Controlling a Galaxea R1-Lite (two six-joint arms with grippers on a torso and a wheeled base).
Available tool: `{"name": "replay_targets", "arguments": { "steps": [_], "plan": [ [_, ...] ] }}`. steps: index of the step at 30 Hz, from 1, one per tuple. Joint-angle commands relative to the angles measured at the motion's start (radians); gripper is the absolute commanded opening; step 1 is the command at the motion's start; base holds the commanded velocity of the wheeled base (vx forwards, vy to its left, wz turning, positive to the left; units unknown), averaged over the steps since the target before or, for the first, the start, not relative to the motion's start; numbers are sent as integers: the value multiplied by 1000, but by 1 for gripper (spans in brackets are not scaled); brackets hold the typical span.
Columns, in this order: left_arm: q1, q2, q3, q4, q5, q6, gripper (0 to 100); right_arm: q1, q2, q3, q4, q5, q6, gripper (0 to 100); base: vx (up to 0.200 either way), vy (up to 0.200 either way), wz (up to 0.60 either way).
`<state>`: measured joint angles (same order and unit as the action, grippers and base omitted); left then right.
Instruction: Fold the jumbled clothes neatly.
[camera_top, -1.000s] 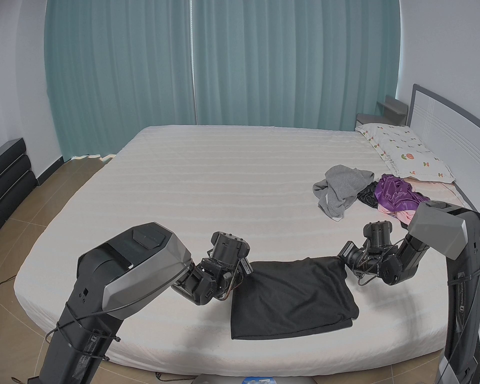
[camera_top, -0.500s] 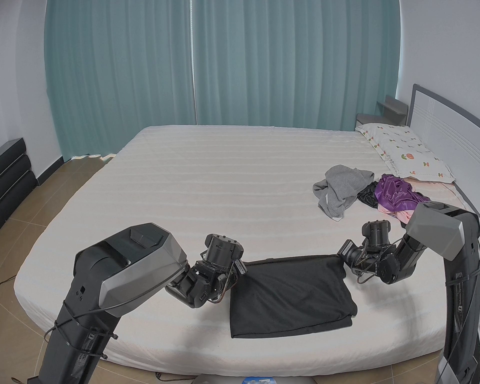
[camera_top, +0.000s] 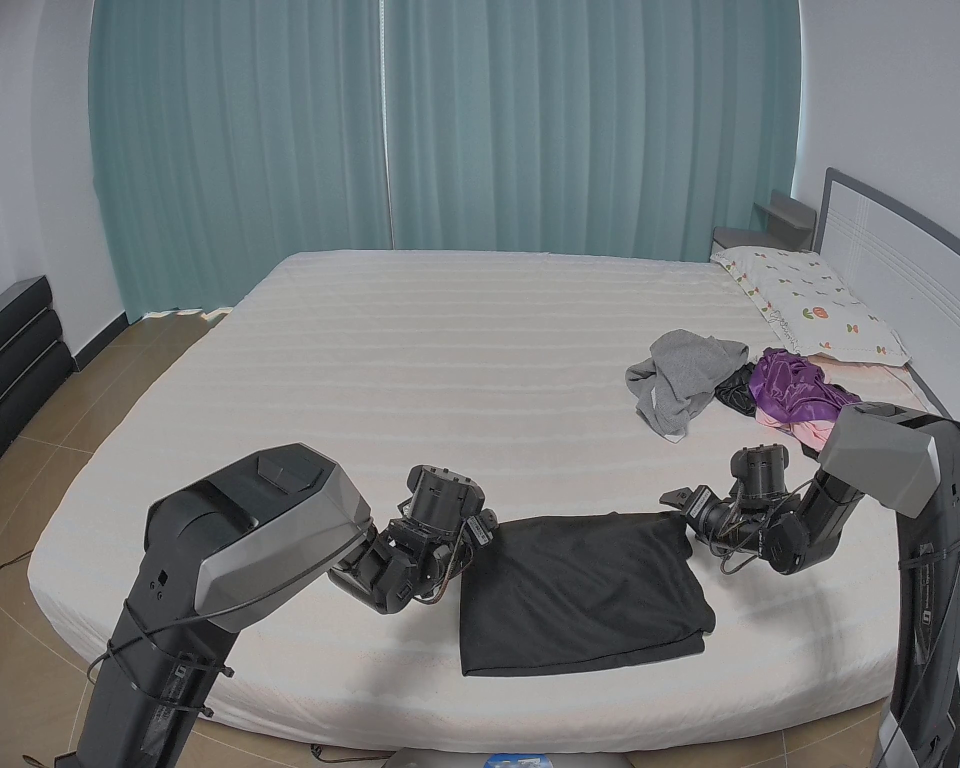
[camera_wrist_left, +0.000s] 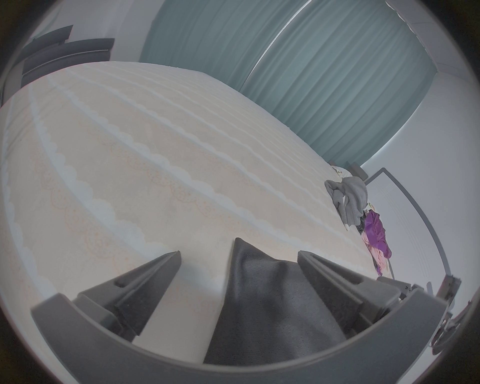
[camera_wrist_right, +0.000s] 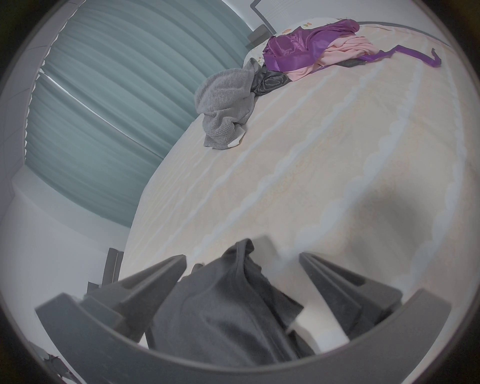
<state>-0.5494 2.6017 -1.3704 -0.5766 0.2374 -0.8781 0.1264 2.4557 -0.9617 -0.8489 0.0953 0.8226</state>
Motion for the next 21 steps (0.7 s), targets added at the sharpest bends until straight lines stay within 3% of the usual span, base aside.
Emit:
{"name": "replay_targets", "arguments": {
  "steps": [1, 4, 5, 6, 8, 11, 17, 21],
  "plan": [
    [17, -40, 10, 4, -4, -65, 100, -16, -126, 218, -113, 50, -23, 100, 0, 0, 0],
    [34, -83, 54, -8, -1, -78, 100, -28, -178, 419, -231, 133, -85, 100, 0, 0, 0],
    [34, -83, 54, -8, -1, -78, 100, -28, -178, 419, -231, 133, -85, 100, 0, 0, 0],
    [37, -118, 83, -22, 0, -81, 100, -30, -185, 541, -306, 182, -135, 100, 0, 0, 0],
    [49, -144, 111, -32, -17, -88, 100, -30, -178, 615, -364, 210, -186, 100, 0, 0, 0],
    [54, -147, 117, -34, -44, -90, 100, -19, -158, 676, -412, 215, -238, 100, 0, 0, 0],
    [55, -143, 111, -34, -46, -90, 100, -10, -136, 676, -415, 219, -244, 100, -200, 0, 0],
    [58, -140, 108, -34, -46, -90, 100, -2, -119, 667, -427, 218, -243, 100, 0, 0, 0]
  ]
}}
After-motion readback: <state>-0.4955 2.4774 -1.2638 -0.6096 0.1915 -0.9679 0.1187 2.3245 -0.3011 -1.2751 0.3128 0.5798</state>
